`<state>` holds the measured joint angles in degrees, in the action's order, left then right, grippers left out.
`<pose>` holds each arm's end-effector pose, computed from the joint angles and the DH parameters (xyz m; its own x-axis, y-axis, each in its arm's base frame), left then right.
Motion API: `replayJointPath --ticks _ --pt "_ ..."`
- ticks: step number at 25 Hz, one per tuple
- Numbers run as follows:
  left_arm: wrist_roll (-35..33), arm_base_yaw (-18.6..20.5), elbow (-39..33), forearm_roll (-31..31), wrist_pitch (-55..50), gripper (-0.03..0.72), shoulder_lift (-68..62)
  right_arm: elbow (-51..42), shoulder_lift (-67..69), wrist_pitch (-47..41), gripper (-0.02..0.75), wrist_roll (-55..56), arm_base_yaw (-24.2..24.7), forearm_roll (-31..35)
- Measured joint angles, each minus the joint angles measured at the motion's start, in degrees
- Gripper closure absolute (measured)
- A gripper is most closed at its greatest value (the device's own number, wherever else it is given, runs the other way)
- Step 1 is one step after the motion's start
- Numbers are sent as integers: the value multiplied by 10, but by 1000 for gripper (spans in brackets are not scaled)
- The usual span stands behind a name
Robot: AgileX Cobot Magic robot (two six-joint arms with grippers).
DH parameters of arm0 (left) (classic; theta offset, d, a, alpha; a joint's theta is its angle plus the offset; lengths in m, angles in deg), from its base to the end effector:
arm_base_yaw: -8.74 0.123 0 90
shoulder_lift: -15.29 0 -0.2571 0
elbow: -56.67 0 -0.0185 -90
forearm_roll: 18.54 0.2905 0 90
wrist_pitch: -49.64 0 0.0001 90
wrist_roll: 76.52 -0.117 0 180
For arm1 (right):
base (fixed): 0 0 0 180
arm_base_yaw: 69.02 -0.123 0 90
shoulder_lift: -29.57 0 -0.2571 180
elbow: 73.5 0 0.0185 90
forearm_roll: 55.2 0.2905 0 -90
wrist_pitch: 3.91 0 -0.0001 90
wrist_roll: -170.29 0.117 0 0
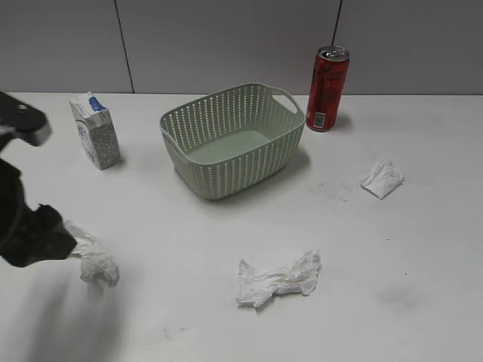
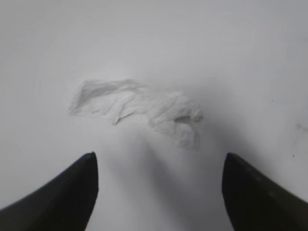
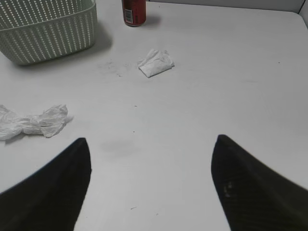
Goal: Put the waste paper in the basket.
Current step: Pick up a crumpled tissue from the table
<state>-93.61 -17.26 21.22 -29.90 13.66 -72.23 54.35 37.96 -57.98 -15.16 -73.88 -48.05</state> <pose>0.2505 -0.1373 0.1292 -0.7632 0.5233 -0.3792 0.5835 0.8102 -0.0563 0.0941 0.0198 0.2713 -0.4077 -0.0563 -0.9114 -0.1846 0.9826 0.0219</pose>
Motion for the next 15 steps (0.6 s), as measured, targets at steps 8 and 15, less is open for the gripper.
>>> replayJointPath --ticks 8,15 --pt "-1 -22 96 -8 -2 98 -206 0 0 0 149 0 0 0" --pt "-1 -22 111 -13 -14 99 -259 0 0 0 149 0 0 0"
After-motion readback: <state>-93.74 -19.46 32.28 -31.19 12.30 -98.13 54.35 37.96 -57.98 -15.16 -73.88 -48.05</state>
